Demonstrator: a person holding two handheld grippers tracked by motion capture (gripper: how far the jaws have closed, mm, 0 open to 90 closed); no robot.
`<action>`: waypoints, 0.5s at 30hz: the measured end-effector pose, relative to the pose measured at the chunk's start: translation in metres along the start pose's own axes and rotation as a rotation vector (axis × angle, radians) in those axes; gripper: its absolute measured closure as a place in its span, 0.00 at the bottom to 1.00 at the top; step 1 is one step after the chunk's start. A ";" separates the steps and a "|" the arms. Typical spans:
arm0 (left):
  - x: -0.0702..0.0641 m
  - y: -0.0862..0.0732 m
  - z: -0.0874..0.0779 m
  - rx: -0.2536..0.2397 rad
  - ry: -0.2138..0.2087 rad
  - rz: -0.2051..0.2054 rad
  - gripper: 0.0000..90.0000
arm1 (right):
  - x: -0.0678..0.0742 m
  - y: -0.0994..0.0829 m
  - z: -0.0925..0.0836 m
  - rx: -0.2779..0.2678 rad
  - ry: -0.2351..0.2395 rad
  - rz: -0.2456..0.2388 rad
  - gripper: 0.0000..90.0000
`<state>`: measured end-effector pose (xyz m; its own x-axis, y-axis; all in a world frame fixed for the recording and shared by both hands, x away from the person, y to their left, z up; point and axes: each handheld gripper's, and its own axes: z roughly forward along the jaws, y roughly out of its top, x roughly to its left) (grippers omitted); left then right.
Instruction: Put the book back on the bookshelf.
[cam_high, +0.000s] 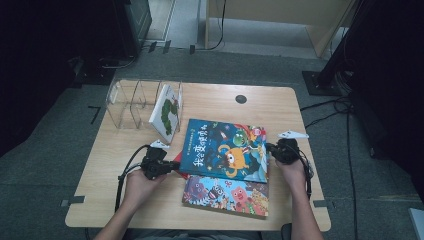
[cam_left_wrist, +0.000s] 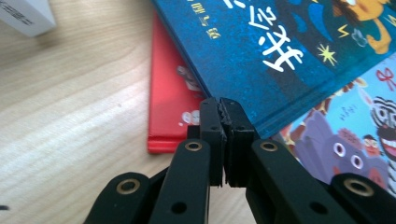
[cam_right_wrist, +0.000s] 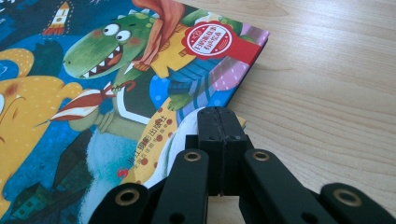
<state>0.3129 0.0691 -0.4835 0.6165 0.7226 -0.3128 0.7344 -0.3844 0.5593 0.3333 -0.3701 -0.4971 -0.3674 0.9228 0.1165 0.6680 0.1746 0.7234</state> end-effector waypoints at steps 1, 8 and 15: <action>-0.002 -0.001 0.000 0.002 -0.006 0.001 0.99 | 0.000 0.000 0.000 -0.001 0.000 -0.003 1.00; 0.000 0.001 -0.001 0.019 0.017 0.001 0.88 | -0.002 0.001 0.001 -0.005 0.002 0.007 1.00; 0.010 0.015 -0.004 -0.008 -0.012 -0.037 0.68 | 0.000 0.001 -0.001 0.005 -0.004 -0.010 1.00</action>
<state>0.3296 0.0728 -0.4753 0.5920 0.7294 -0.3428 0.7549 -0.3528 0.5529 0.3335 -0.3700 -0.4960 -0.3714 0.9223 0.1072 0.6675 0.1850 0.7212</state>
